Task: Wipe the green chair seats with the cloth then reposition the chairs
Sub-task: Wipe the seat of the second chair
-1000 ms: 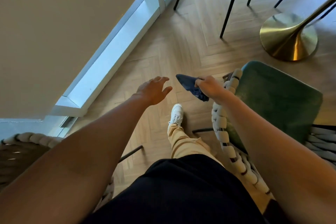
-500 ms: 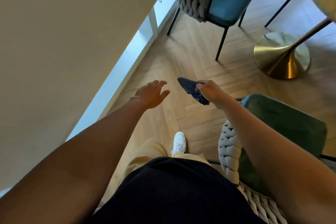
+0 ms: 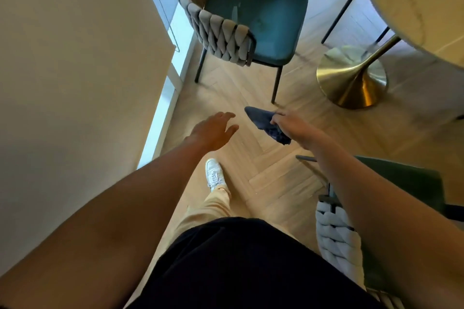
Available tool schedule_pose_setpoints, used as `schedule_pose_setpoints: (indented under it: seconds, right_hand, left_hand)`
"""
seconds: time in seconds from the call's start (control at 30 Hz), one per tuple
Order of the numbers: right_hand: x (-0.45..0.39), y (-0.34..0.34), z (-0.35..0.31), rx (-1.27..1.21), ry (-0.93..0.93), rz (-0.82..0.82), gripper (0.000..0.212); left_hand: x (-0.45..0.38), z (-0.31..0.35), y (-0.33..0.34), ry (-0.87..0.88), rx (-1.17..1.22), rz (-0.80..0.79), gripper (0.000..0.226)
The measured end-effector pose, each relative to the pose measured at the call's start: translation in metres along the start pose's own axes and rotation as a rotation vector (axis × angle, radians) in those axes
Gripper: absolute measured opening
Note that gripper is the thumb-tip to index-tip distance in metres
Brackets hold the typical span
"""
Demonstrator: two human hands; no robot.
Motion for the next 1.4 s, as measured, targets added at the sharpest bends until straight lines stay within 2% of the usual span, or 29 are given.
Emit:
schedule_pose_setpoints:
  seconds: [0.27, 0.57, 0.73, 0.83, 0.9, 1.03, 1.1, 1.27, 1.4]
  right_hand:
    - [-0.069, -0.063, -0.054, -0.056, 0.040, 0.164, 0.019]
    - [-0.149, -0.133, -0.074, -0.125, 0.105, 0.221, 0.019]
    - [-0.229, -0.182, -0.082, -0.098, 0.092, 0.194, 0.018]
    - [-0.280, -0.208, -0.099, -0.110, 0.092, 0.123, 0.019]
    - [-0.311, -0.225, -0.110, -0.035, 0.095, 0.106, 0.020]
    - [-0.368, -0.241, -0.136, 0.032, 0.089, 0.037, 0.024]
    - [-0.390, -0.241, -0.147, 0.058, 0.099, 0.022, 0.026]
    - [-0.454, -0.222, -0.167, -0.111, 0.188, -0.019, 0.023]
    - [-0.513, -0.200, -0.181, -0.129, 0.226, -0.078, 0.018]
  left_hand:
    - [-0.119, 0.011, -0.086, 0.169, -0.025, -0.088, 0.052]
    - [-0.221, 0.051, -0.132, 0.296, -0.098, -0.072, 0.044]
    - [-0.296, 0.061, -0.154, 0.307, -0.081, -0.048, 0.037]
    - [-0.347, 0.052, -0.170, 0.231, -0.050, -0.052, 0.037]
    - [-0.376, 0.043, -0.181, 0.116, 0.012, -0.032, 0.038]
    - [-0.426, 0.027, -0.187, 0.004, 0.068, -0.039, 0.044]
    - [-0.444, 0.013, -0.184, -0.059, 0.085, -0.055, 0.046]
    - [-0.489, -0.034, -0.184, -0.178, 0.084, -0.081, 0.047]
    - [-0.533, -0.081, -0.175, -0.240, 0.114, -0.093, 0.048]
Point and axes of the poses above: each hand's wrist, its own x-axis away from the middle knuckle, its own y-axis out of the palm, z = x × y, the point moved 8 cm from there along -x, towards the middle knuckle, and after that the axes turned 10 degrees about x, right-handed, at the moved point
